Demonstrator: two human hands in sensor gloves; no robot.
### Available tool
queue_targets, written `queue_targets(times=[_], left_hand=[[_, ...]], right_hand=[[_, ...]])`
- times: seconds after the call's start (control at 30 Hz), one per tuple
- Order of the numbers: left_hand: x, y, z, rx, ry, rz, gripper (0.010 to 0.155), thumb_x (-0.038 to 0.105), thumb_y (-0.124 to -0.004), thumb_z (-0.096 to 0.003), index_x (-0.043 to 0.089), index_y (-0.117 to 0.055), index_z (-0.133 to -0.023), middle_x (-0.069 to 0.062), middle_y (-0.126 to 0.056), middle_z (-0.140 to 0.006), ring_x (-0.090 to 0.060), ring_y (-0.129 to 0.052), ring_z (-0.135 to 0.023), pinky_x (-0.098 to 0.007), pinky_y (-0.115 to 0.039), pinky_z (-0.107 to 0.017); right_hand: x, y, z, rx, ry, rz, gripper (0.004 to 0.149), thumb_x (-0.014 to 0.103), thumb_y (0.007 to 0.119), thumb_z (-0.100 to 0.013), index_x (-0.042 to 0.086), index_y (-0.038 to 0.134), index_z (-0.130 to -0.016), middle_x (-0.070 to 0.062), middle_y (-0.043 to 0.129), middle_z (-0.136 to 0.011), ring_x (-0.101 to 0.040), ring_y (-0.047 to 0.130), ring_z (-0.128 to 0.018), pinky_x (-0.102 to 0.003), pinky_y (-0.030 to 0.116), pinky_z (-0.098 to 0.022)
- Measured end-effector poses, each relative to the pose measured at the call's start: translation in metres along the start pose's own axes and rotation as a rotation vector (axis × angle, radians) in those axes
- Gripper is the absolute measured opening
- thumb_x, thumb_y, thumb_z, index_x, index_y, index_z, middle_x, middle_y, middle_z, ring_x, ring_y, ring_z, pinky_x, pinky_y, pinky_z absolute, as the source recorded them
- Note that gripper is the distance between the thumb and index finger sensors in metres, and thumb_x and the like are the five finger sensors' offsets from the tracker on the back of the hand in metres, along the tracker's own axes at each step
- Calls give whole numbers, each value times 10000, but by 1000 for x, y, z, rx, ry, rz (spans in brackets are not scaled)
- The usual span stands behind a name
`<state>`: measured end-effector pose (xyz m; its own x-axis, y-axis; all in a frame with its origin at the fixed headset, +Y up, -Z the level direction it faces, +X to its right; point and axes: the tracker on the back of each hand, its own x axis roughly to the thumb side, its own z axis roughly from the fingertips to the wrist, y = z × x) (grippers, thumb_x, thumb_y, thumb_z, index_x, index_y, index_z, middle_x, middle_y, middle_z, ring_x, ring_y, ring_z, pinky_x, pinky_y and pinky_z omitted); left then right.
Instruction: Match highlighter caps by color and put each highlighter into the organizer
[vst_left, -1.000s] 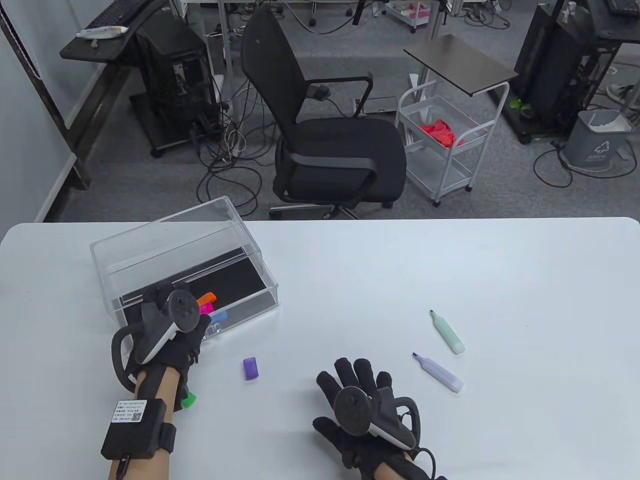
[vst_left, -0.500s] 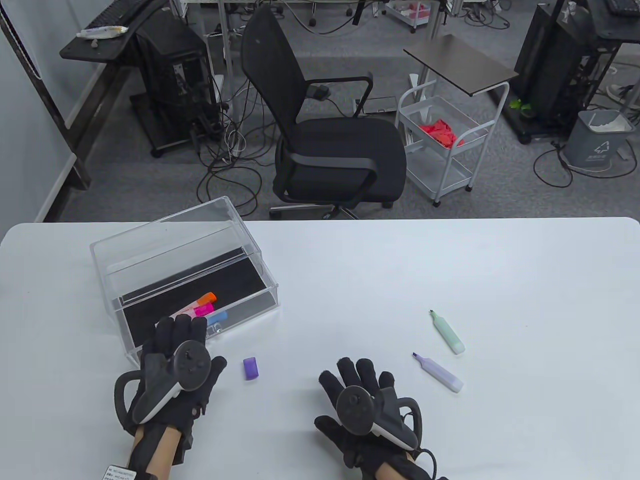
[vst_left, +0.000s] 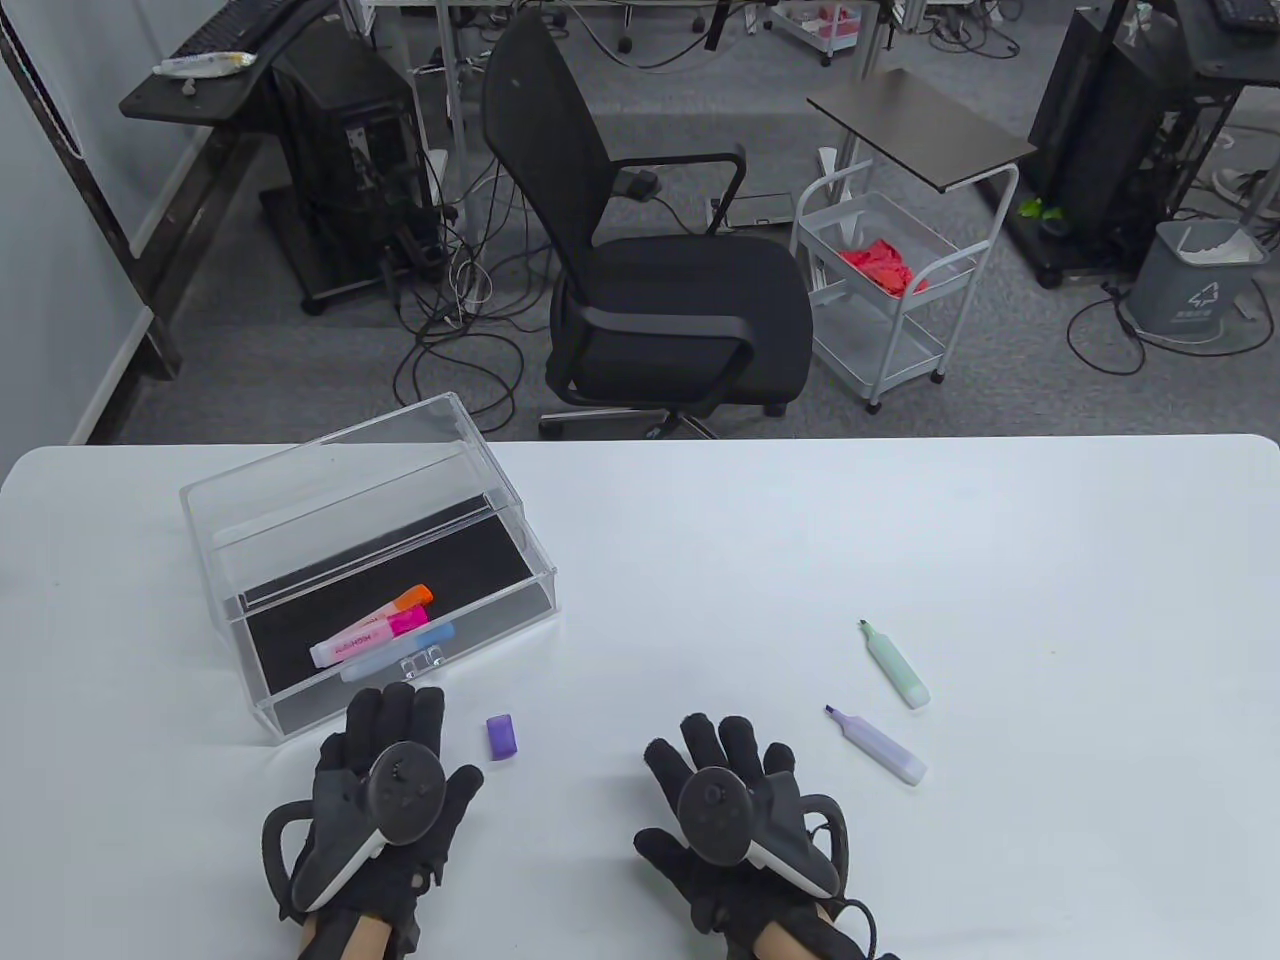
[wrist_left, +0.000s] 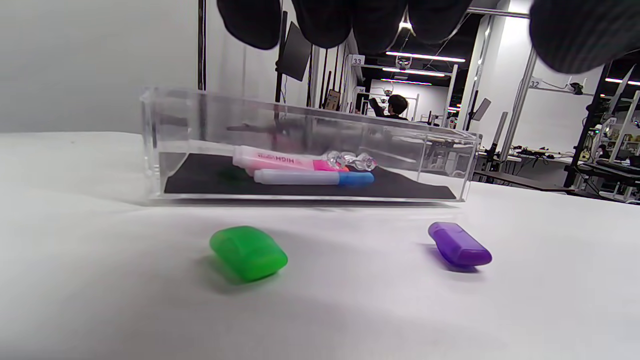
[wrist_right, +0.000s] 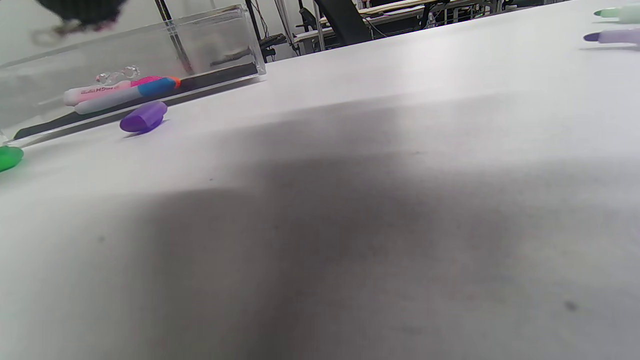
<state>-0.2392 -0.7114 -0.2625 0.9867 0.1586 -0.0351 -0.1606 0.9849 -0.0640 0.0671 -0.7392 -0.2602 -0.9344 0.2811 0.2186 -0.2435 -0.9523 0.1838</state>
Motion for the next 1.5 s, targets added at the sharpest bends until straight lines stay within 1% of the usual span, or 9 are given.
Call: queue_targets(times=[0.2,0.5,0.67,0.73,0.93,1.07,1.17,1.33,1.5], left_hand=[[-3,-13,5,-9,11,-8,827,705,-568,-434,367,-223,-1106,78,-221,-1195,-277,-267,-1190,-547,-399,-829],[7,-18,11,4,-18,-44,832,712,-564,-428,371,-217,-1103,81,-215,-1193,-271,-263,-1189,-543,-402,-829],[5,-24,8,-20,-9,-53,833,712,-564,-427,371,-216,-1102,81,-213,-1192,-271,-262,-1188,-540,-402,-830],[4,-26,7,-35,-3,-53,834,712,-565,-427,369,-214,-1102,82,-210,-1191,-270,-259,-1187,-541,-400,-829],[1,-26,5,-34,5,-44,834,711,-567,-428,371,-213,-1102,82,-209,-1191,-272,-256,-1187,-541,-397,-830],[2,-27,5,-33,3,-47,833,710,-568,-428,369,-216,-1102,80,-209,-1191,-271,-256,-1187,-541,-398,-830],[3,-27,5,-30,-3,-47,834,710,-568,-428,368,-218,-1102,79,-206,-1191,-272,-253,-1186,-541,-400,-829],[3,-27,5,-33,-5,-51,834,711,-571,-428,367,-219,-1102,79,-204,-1189,-275,-249,-1184,-541,-398,-829],[5,-27,5,-44,-6,-55,835,711,-575,-427,368,-221,-1102,78,-203,-1189,-274,-249,-1184,-541,-396,-829]], right_hand=[[-3,2,-2,-3,17,9,770,583,702,-386,374,353,-1039,-27,189,-1158,-375,117,-1057,-710,149,-683],[-12,-4,0,-60,64,-1,754,556,726,-396,367,376,-1036,-27,219,-1158,-374,148,-1061,-709,164,-686],[-23,-18,-3,-97,124,-9,734,523,741,-405,363,395,-1033,-31,237,-1158,-374,173,-1067,-709,163,-691],[-31,-28,-5,-126,157,-1,725,505,749,-410,352,411,-1032,-40,258,-1158,-381,198,-1067,-708,174,-695],[-66,-56,-10,-120,308,102,727,474,770,-415,333,415,-1033,-58,296,-1155,-385,242,-1064,-698,211,-708],[-96,-64,-11,-102,413,134,722,448,784,-418,323,423,-1031,-60,325,-1153,-384,264,-1065,-696,220,-711],[-114,-62,-10,-76,468,150,718,439,791,-418,315,436,-1030,-63,343,-1151,-386,269,-1063,-695,222,-712],[-138,-45,-10,-3,532,223,714,443,788,-417,313,441,-1028,-61,376,-1147,-382,291,-1063,-691,244,-714],[-148,-30,-14,28,540,220,699,437,790,-416,308,464,-1021,-69,454,-1131,-376,349,-1059,-687,287,-718]])
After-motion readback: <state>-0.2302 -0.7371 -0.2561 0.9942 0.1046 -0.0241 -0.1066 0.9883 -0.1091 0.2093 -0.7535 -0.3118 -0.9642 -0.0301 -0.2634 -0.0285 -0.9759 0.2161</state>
